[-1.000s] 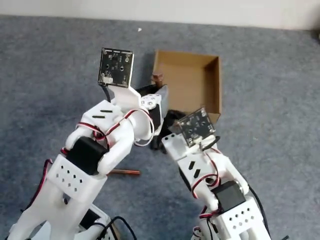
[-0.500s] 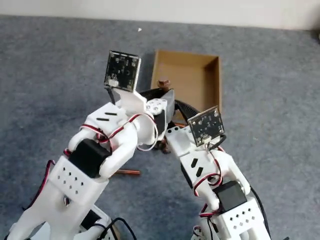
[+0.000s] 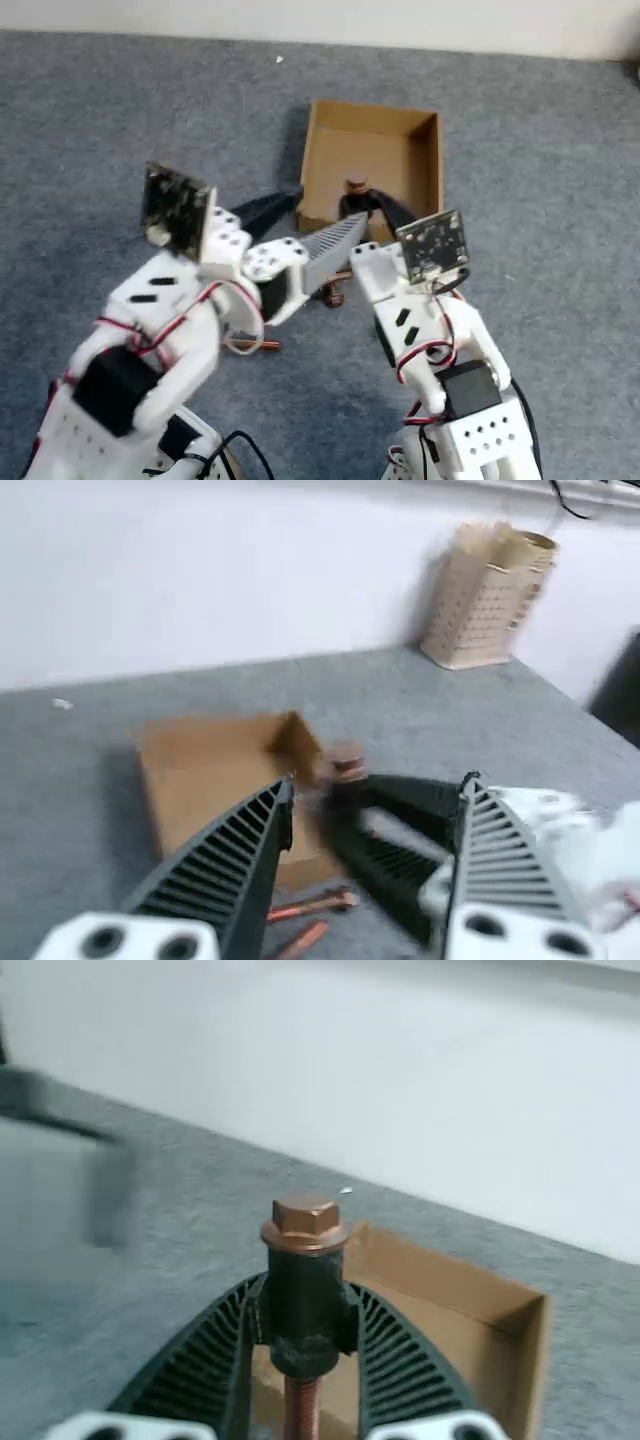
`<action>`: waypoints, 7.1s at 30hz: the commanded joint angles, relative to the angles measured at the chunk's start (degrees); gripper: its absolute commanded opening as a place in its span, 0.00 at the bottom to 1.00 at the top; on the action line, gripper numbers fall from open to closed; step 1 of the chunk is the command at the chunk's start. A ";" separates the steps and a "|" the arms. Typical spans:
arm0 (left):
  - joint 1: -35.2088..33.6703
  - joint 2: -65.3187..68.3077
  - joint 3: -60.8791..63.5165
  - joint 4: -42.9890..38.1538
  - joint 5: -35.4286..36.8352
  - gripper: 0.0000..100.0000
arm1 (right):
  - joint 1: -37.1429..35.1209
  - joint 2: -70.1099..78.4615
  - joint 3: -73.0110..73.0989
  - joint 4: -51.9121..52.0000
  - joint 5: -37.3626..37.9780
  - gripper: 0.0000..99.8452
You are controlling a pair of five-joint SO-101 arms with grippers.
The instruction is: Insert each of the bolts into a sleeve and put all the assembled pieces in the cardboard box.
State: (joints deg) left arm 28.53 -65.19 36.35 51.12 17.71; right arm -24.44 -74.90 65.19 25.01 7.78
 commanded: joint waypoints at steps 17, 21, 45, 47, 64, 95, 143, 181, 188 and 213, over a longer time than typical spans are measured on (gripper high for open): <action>-35.03 -14.46 25.45 1.14 -8.44 0.07 | 9.45 22.02 -19.21 12.35 -0.09 0.01; -38.73 -21.32 35.91 -2.81 -8.44 0.07 | 9.54 35.74 -28.35 12.18 -0.18 0.01; -45.14 -38.99 55.96 -5.89 -8.44 0.07 | 14.81 89.01 -71.08 21.67 -0.44 0.14; -45.14 -38.99 56.22 -5.89 -8.44 0.07 | 14.55 88.22 -74.33 27.30 -0.44 0.14; -45.76 -38.99 56.22 -5.89 -8.44 0.07 | 4.35 77.85 -80.84 64.92 -0.44 0.14; -46.73 -38.99 56.22 -5.98 -8.44 0.07 | -15.78 77.32 -46.73 33.01 -11.87 0.08; -44.00 -38.37 41.71 9.41 -25.58 0.14 | 0.22 38.90 -31.87 45.85 -7.30 0.00; -21.49 44.70 19.91 9.05 -38.15 0.13 | 10.59 28.97 -18.59 39.52 -7.47 0.00; -21.58 41.27 19.82 -6.68 -35.08 0.11 | 10.59 28.97 -18.59 39.52 -7.38 0.00; -21.05 15.08 24.40 9.58 2.02 0.01 | 10.86 28.97 -18.51 39.60 -7.65 0.00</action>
State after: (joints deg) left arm 6.64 -49.19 60.00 62.55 12.79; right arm -14.33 -44.22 47.08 66.07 -0.31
